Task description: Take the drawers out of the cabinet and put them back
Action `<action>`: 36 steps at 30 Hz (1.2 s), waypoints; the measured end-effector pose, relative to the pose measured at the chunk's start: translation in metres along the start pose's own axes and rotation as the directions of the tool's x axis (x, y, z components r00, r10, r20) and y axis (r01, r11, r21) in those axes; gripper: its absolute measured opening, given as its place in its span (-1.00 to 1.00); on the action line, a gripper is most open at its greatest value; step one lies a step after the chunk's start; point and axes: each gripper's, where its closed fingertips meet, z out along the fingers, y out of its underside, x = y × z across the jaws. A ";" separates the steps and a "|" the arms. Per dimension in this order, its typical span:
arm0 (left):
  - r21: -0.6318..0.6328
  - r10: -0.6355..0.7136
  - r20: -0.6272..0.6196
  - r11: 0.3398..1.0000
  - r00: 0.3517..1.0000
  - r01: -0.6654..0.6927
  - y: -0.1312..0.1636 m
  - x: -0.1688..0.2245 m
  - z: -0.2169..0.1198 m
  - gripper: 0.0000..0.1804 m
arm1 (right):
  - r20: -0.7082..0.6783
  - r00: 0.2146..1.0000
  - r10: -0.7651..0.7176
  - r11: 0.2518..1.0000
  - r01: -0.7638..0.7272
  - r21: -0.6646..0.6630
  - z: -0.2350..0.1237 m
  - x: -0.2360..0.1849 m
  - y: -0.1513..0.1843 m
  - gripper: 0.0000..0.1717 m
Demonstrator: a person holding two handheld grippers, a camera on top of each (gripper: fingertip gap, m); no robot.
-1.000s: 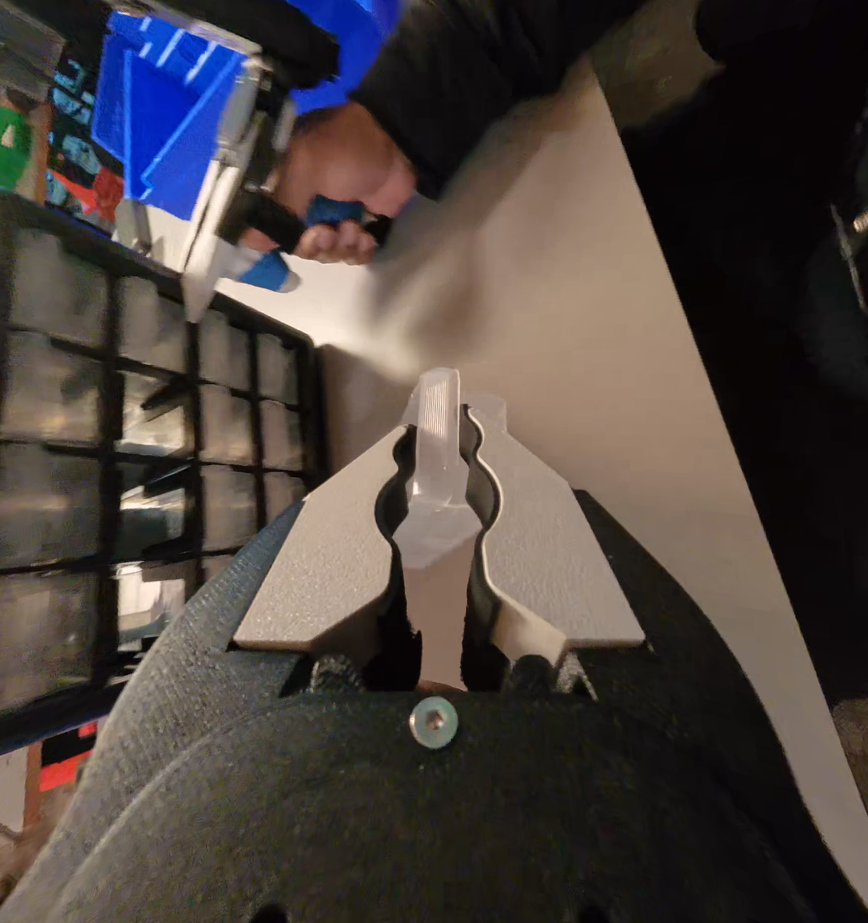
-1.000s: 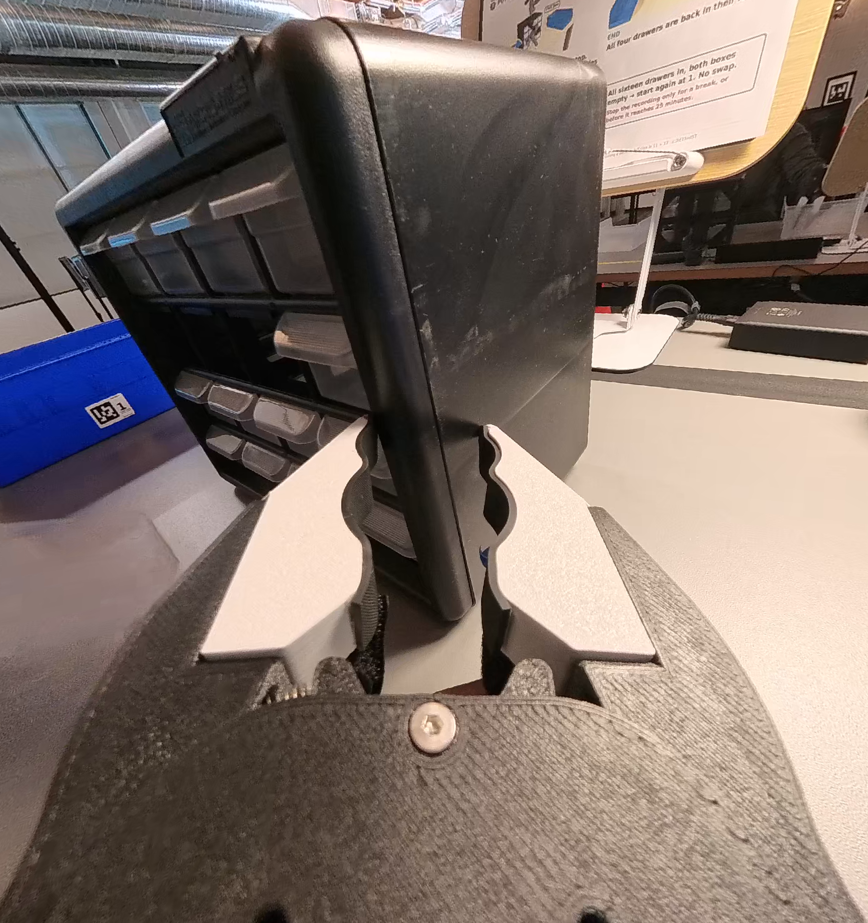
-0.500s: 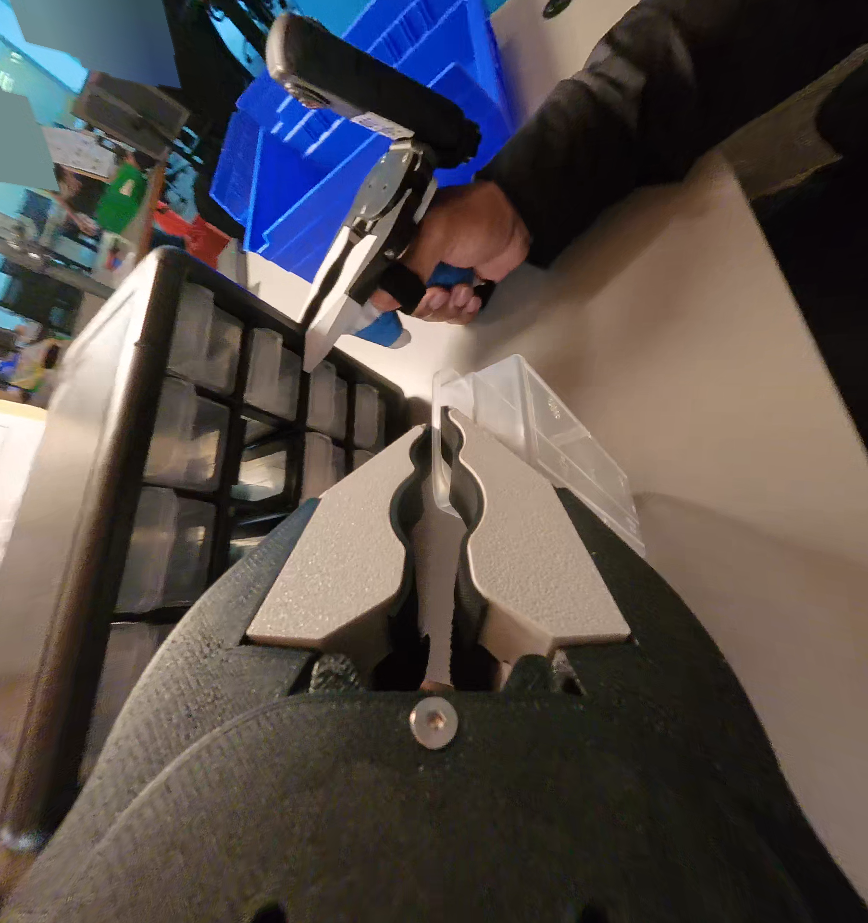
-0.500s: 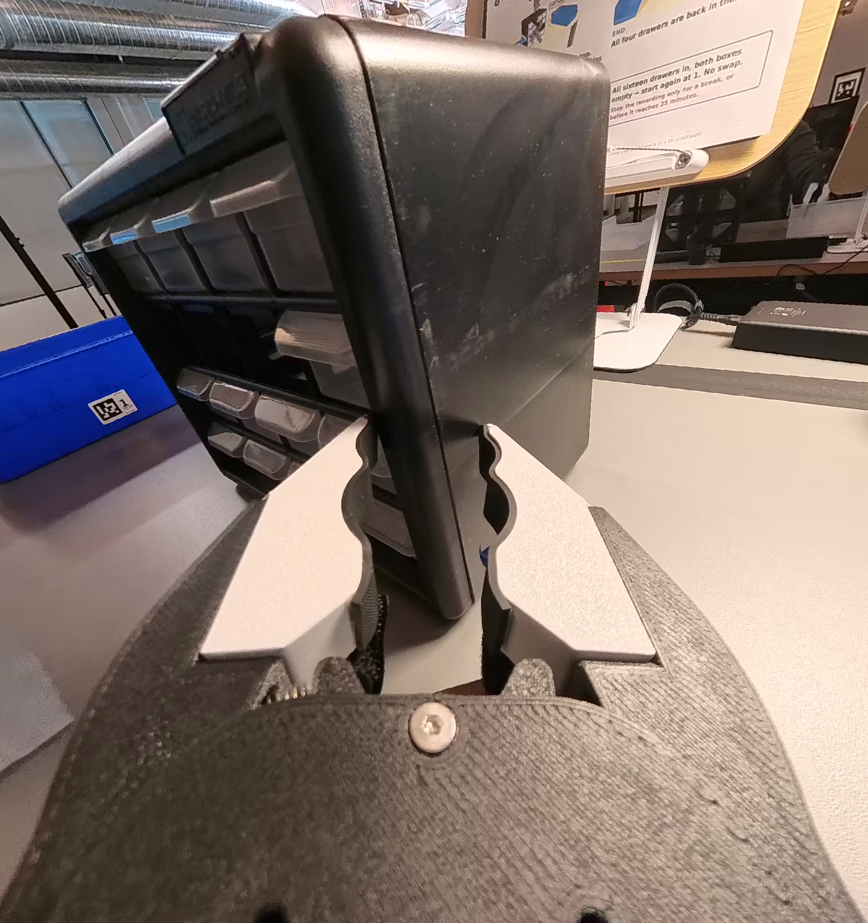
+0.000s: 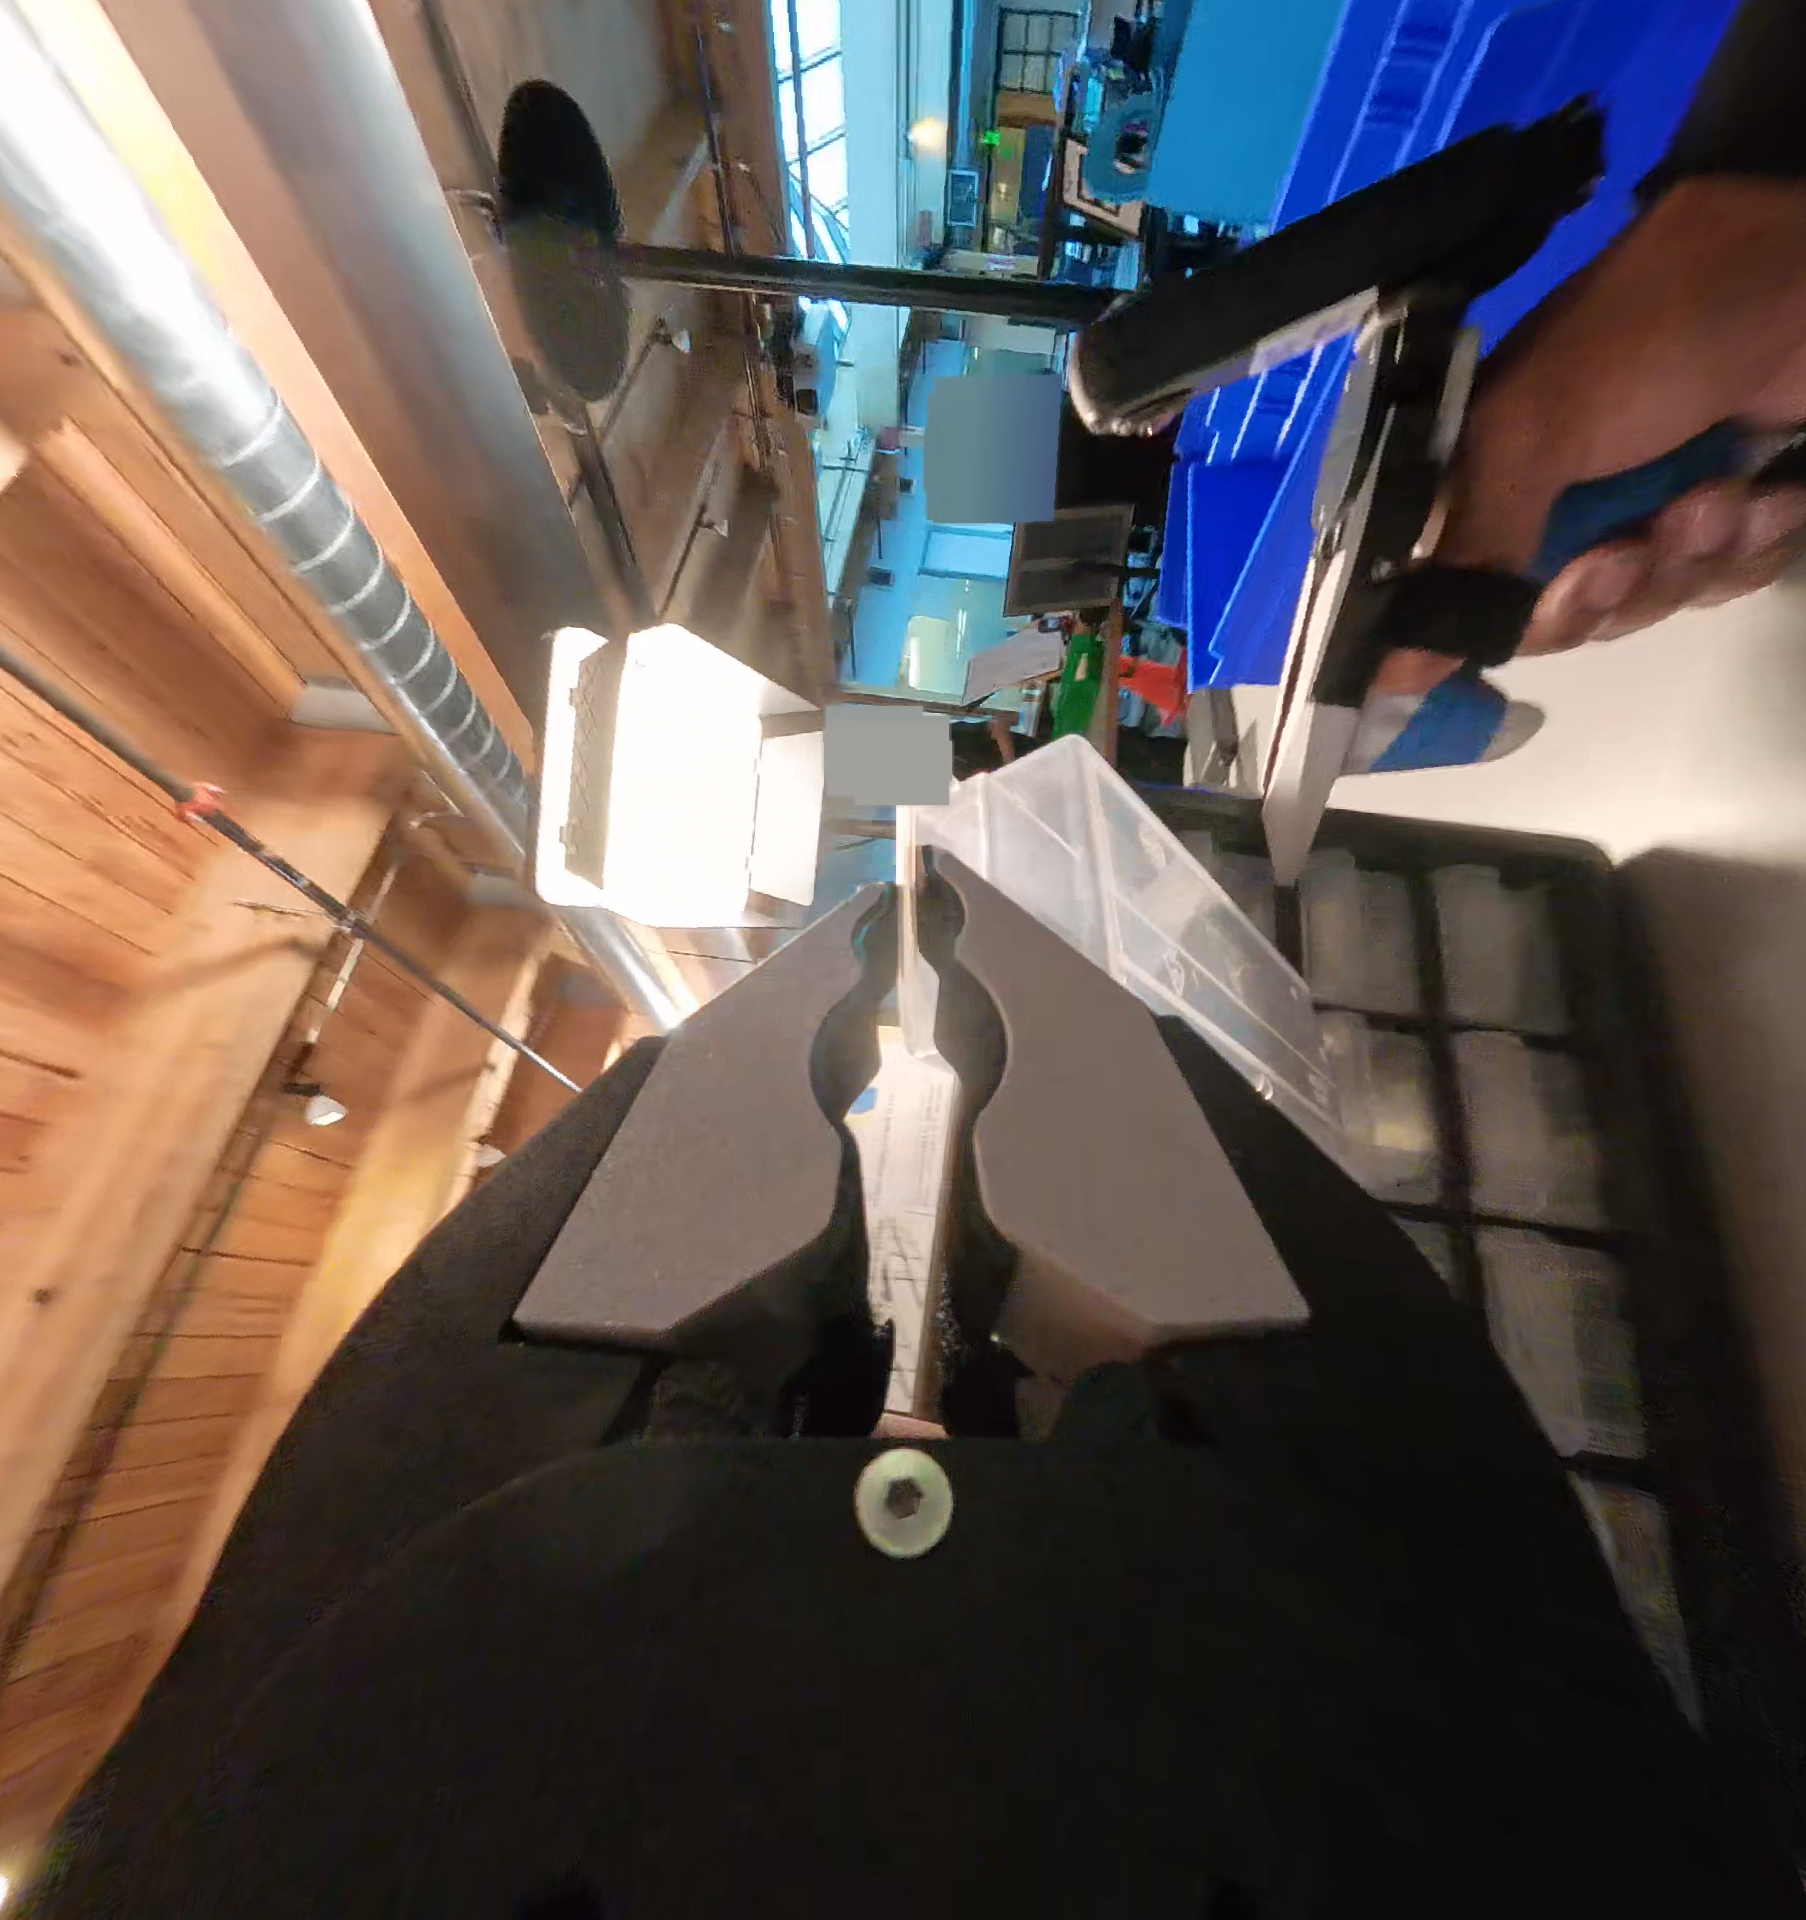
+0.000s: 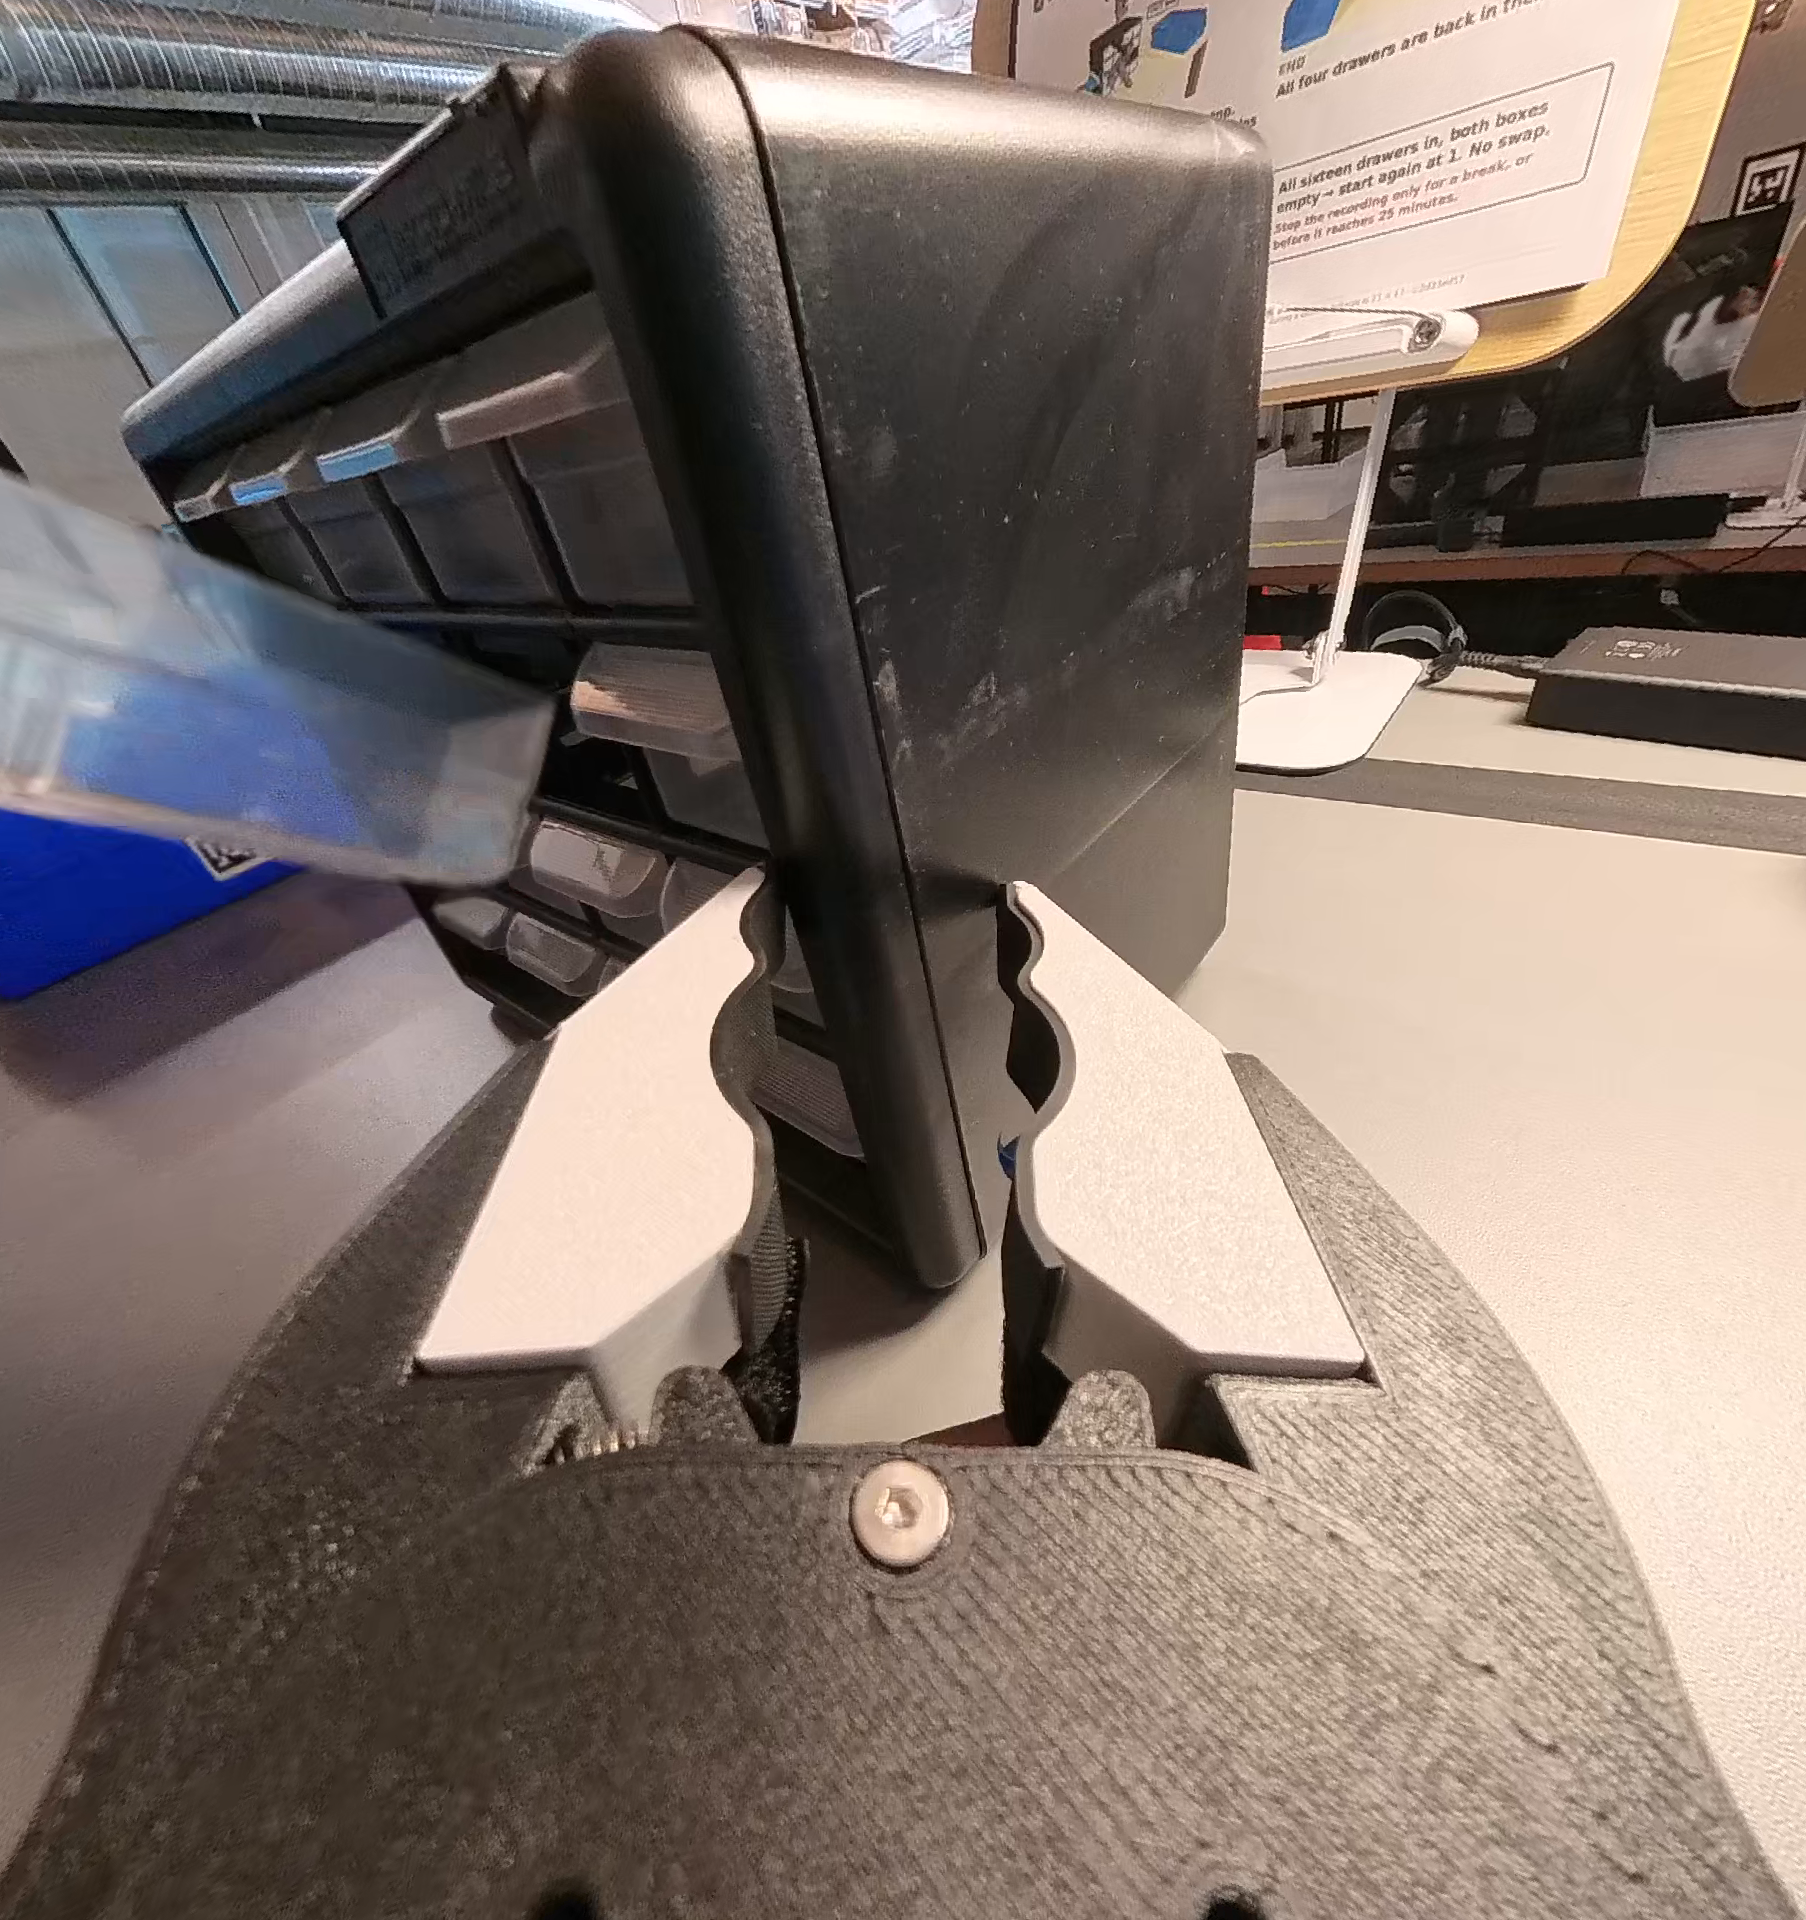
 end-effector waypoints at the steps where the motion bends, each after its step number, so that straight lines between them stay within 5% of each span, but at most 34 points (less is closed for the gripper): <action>1: 0.001 0.035 0.007 0.999 0.999 -0.035 0.001 0.000 0.001 -0.98 | 0.001 1.000 0.000 1.000 0.000 0.000 0.000 0.000 0.000 -0.50; 11: 0.047 0.169 0.035 0.984 0.985 -0.170 -0.003 0.008 0.009 -0.99 | 0.003 1.000 -0.001 1.000 0.001 0.000 0.000 0.000 0.000 -0.50; 19: 0.073 0.399 0.096 0.911 0.912 -0.406 -0.008 0.042 0.002 -1.00 | 0.004 1.000 0.000 1.000 0.000 -0.001 0.000 0.000 0.000 -0.50; 36: 0.039 0.458 0.183 0.881 0.870 -0.472 0.001 0.073 0.001 -0.99 | -0.005 1.000 0.024 1.000 -0.024 -0.007 0.000 0.004 0.002 -0.53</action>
